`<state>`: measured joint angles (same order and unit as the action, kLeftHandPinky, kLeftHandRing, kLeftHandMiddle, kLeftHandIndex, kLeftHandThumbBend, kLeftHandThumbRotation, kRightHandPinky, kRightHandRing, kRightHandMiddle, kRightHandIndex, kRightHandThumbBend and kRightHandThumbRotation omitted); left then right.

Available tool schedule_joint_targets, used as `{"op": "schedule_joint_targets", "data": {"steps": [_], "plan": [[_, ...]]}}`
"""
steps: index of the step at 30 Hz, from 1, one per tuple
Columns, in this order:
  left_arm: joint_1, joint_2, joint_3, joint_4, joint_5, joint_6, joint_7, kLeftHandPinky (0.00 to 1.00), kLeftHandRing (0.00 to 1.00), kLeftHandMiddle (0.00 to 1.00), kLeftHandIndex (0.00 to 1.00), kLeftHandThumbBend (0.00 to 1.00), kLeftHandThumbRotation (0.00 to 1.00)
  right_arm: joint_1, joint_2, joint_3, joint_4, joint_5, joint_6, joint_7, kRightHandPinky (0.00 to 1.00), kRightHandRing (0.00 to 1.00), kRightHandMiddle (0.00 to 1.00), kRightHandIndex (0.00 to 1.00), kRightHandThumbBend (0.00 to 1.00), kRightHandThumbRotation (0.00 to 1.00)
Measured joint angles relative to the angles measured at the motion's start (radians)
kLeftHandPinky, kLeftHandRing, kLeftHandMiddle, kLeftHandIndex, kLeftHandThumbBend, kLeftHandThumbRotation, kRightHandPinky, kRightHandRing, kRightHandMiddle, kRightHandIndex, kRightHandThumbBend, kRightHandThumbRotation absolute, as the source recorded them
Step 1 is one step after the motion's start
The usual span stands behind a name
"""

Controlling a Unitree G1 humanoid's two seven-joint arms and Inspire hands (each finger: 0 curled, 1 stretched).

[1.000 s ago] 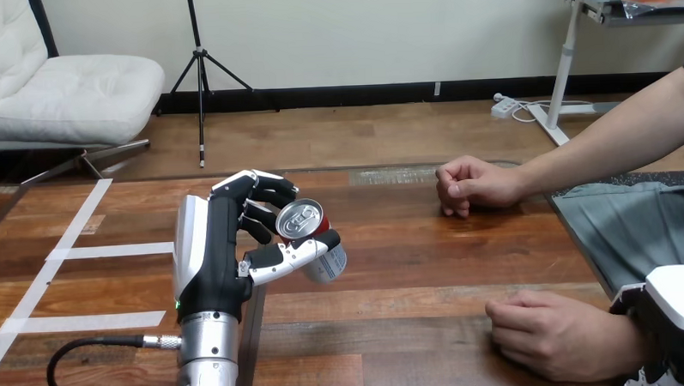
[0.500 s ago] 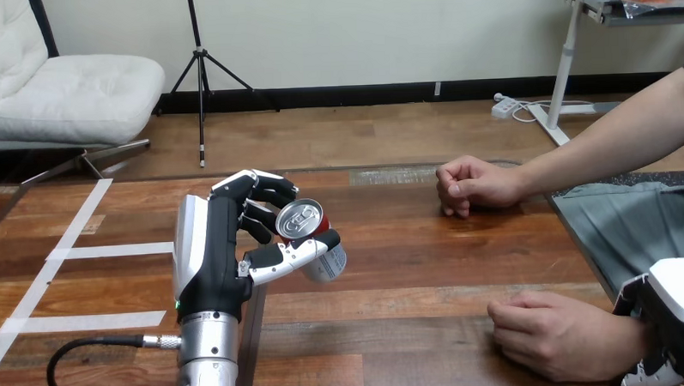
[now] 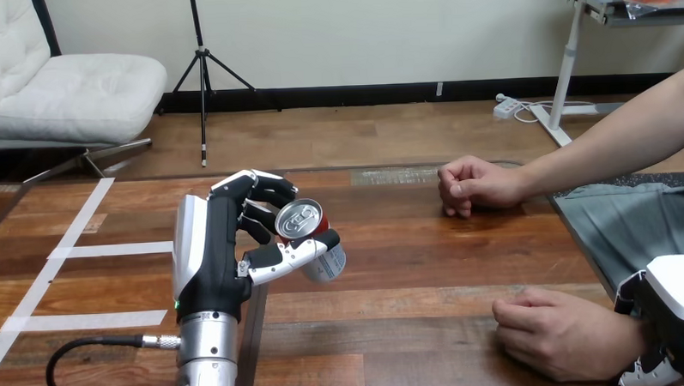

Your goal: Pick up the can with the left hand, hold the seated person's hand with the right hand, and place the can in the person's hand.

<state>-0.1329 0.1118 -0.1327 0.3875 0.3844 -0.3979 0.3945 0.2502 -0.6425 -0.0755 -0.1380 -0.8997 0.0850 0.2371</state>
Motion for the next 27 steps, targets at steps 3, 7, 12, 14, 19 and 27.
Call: {"op": "schedule_joint_targets", "data": {"steps": [3,7,12,14,19,27], "plan": [[0.000,0.000,0.000,0.000,0.000,0.000,0.000,0.34,0.40,0.46,0.50,0.71,0.00,-0.001,-0.005,0.000,0.009,0.008,-0.014,-0.010,0.13,0.24,0.34,0.46,0.72,0.00],[0.000,0.000,0.000,0.000,0.000,0.000,0.000,0.34,0.40,0.46,0.50,0.71,0.00,-0.001,-0.016,-0.001,0.018,0.026,-0.029,-0.018,0.13,0.23,0.33,0.46,0.69,0.00],[0.000,0.000,0.000,0.000,0.000,0.000,0.000,0.34,0.40,0.46,0.49,0.71,0.00,-0.002,-0.025,-0.001,0.025,0.043,-0.039,-0.022,0.13,0.22,0.33,0.45,0.67,0.00],[0.000,0.000,0.000,0.000,0.001,0.000,0.000,0.34,0.40,0.46,0.49,0.72,0.00,-0.002,-0.026,-0.001,0.025,0.046,-0.039,-0.025,0.13,0.23,0.34,0.45,0.68,0.00],[0.000,0.000,0.000,0.000,0.001,0.000,0.000,0.34,0.40,0.46,0.49,0.72,0.00,-0.002,-0.027,-0.001,0.026,0.058,-0.045,-0.038,0.15,0.27,0.36,0.45,0.70,0.00],[0.000,0.000,0.000,0.000,0.001,0.000,0.000,0.34,0.40,0.47,0.49,0.72,0.00,-0.002,-0.027,-0.001,0.026,0.077,-0.046,-0.051,0.20,0.31,0.40,0.46,0.74,0.00]]}}
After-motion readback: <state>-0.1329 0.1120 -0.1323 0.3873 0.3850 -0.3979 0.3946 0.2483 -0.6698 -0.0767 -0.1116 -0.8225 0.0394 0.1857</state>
